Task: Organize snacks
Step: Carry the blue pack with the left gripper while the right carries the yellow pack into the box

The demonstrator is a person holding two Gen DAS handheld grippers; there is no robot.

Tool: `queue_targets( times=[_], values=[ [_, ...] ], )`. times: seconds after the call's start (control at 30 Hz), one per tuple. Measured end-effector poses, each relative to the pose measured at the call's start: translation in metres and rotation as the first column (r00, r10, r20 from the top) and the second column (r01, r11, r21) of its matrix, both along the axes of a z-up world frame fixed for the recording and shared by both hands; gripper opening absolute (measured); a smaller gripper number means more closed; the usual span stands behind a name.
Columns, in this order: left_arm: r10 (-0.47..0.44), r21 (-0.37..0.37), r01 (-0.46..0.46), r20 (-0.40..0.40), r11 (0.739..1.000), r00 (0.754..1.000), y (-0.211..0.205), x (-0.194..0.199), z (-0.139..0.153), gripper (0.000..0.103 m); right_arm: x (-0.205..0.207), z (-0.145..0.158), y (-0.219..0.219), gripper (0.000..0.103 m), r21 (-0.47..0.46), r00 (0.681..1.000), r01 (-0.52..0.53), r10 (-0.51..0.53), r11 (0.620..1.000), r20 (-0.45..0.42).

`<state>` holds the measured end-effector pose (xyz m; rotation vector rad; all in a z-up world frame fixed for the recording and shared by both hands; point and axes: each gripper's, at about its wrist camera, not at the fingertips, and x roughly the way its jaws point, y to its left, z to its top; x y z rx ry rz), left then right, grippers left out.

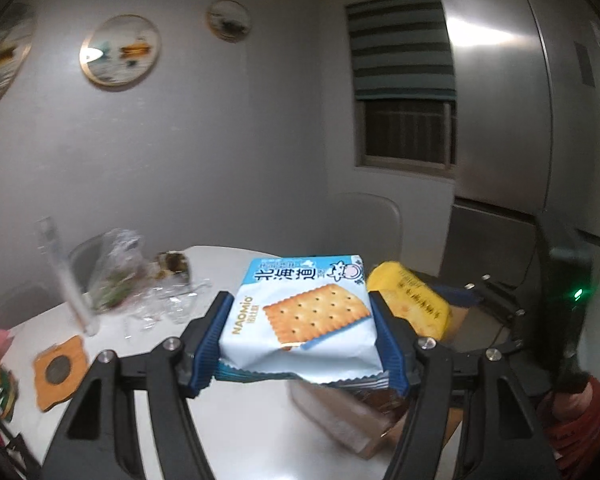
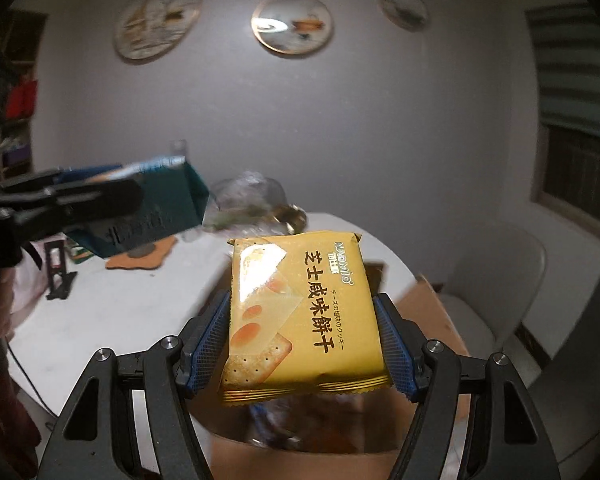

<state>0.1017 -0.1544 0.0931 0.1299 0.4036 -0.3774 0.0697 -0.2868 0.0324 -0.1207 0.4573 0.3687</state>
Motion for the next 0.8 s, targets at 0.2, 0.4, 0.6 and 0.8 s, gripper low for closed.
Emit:
queue_targets(
  times=[0.2,0.4,0.6,0.8],
  values=[
    [-0.094,0.025,0.096,-0.08,0.995,0.992,-0.047,0.03,-0.017,0.064,0.02,-0.025,-0.017,0.067,-0.023,0.997,-0.003,0.001,1.0,-0.072],
    [-0.12,0.055,0.13,-0.158,0.99,0.98,-0.067,0.054,-0.045,0.064,0.039,-0.041,-0.015,0.067,-0.036,0.993,-0.049,0.045,0.998,-0.108],
    [-0.119,0.079,0.137,-0.202,0.987,0.972,-0.07,0.072,-0.063,0.064,0.05,-0.05,-0.009,0.067,-0.076,0.992,-0.063,0.054,0.995,-0.111],
    [-0.132,0.088,0.155,-0.224,0.984,0.966,-0.074,0.077,-0.065,0.064,0.052,-0.054,-0.002,0.067,-0.166,0.994,-0.067,0.052,0.984,-0.093]
  ],
)
